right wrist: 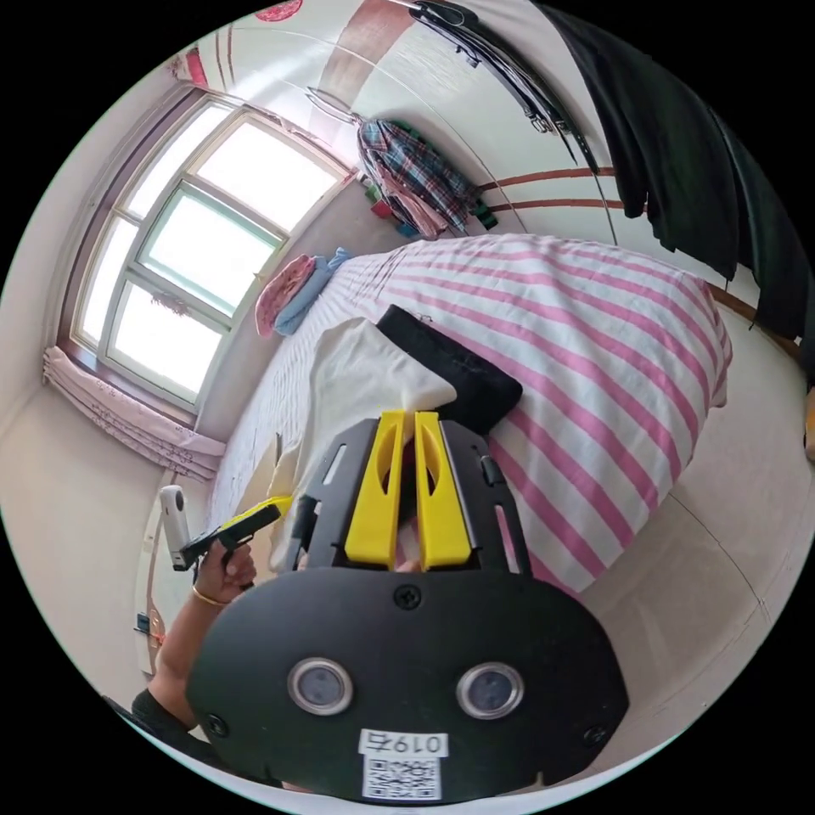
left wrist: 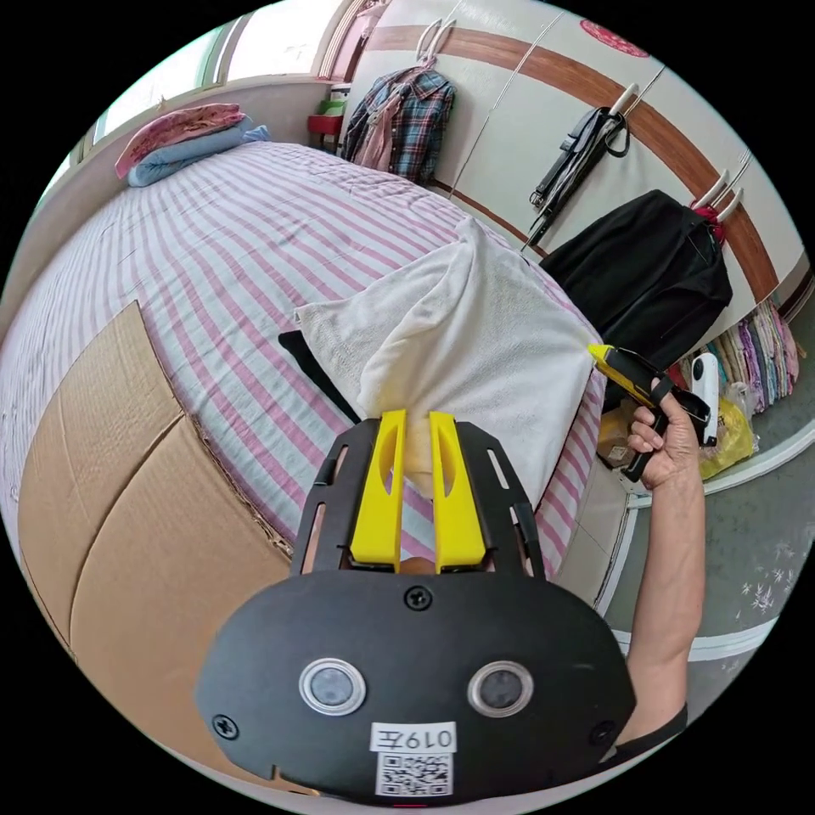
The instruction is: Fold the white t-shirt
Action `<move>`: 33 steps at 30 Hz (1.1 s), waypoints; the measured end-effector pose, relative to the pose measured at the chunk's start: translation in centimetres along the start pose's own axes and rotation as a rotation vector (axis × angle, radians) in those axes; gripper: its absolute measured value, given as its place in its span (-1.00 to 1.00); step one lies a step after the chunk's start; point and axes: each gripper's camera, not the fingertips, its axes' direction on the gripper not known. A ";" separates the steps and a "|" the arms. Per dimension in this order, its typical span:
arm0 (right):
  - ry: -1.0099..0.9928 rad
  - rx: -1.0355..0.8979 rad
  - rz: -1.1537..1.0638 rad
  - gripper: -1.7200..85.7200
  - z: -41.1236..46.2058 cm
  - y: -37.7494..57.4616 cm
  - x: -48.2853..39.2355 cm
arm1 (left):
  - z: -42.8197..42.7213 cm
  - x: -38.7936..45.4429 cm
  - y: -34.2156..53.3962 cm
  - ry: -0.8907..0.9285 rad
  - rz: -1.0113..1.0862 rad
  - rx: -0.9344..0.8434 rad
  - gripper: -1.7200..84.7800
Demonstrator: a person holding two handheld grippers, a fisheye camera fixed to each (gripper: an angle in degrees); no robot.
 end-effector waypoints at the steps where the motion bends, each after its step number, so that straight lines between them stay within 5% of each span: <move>1: 0.005 -0.014 0.005 -0.95 1.9 0.8 1.7 | 0.0 -0.3 0.5 0.012 -0.014 0.001 -0.94; 7: -0.081 0.024 0.040 -0.82 11.3 5.5 9.8 | -2.7 -1.2 7.5 0.026 0.010 0.101 -0.94; 12: -0.041 0.104 0.031 -0.83 18.6 11.8 14.7 | -5.8 2.9 17.3 -0.005 0.294 0.127 -0.94; 15: 0.026 0.197 -0.068 -0.87 23.1 18.4 14.9 | -5.4 4.5 23.9 -0.110 0.351 0.007 -0.94; 19: 0.123 0.256 -0.386 -0.93 29.9 31.5 9.2 | -11.0 4.2 34.3 -0.234 0.352 0.130 -0.94; 25: -0.035 0.130 -0.735 -0.97 46.7 57.8 -1.9 | -24.7 0.2 59.6 -0.393 0.280 0.298 -0.95; 33: -0.354 -0.193 -0.939 -0.98 78.9 94.3 -8.2 | -37.8 -10.5 100.7 -0.491 -0.229 0.232 -0.94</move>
